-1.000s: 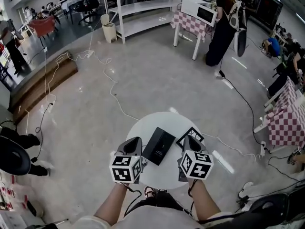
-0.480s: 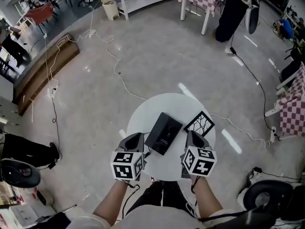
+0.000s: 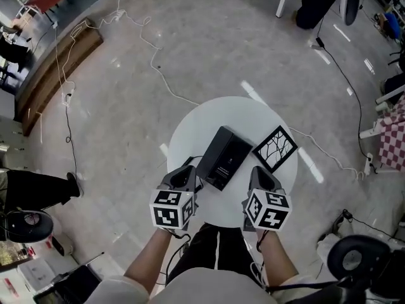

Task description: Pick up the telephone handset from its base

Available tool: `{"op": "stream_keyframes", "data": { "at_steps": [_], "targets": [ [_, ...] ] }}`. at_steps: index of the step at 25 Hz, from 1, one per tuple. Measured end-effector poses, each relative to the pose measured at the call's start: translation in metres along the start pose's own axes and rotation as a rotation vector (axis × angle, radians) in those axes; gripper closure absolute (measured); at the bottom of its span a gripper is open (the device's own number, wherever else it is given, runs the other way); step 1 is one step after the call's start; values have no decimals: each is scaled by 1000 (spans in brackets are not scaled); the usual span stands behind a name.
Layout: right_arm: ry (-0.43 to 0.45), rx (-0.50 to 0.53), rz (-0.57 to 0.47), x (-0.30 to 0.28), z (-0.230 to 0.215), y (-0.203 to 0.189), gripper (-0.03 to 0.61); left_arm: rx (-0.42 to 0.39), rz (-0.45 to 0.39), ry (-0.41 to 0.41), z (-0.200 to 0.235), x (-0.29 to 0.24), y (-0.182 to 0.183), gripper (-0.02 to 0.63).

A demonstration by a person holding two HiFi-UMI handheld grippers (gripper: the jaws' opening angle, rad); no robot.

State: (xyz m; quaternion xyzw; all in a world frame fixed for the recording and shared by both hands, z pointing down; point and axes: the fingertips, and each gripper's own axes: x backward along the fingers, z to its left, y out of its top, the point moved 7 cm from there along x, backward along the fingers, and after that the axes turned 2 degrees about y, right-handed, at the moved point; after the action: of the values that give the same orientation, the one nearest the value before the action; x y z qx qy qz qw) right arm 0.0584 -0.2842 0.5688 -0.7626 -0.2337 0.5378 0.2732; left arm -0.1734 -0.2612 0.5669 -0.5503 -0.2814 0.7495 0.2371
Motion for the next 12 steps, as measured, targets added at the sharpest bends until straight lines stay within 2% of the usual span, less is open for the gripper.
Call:
{"op": "stream_keyframes", "data": {
  "at_steps": [12],
  "targets": [
    [-37,-25,16,1,-11,-10,557,-97,86,-114,-3,-30,0,594]
  ]
}}
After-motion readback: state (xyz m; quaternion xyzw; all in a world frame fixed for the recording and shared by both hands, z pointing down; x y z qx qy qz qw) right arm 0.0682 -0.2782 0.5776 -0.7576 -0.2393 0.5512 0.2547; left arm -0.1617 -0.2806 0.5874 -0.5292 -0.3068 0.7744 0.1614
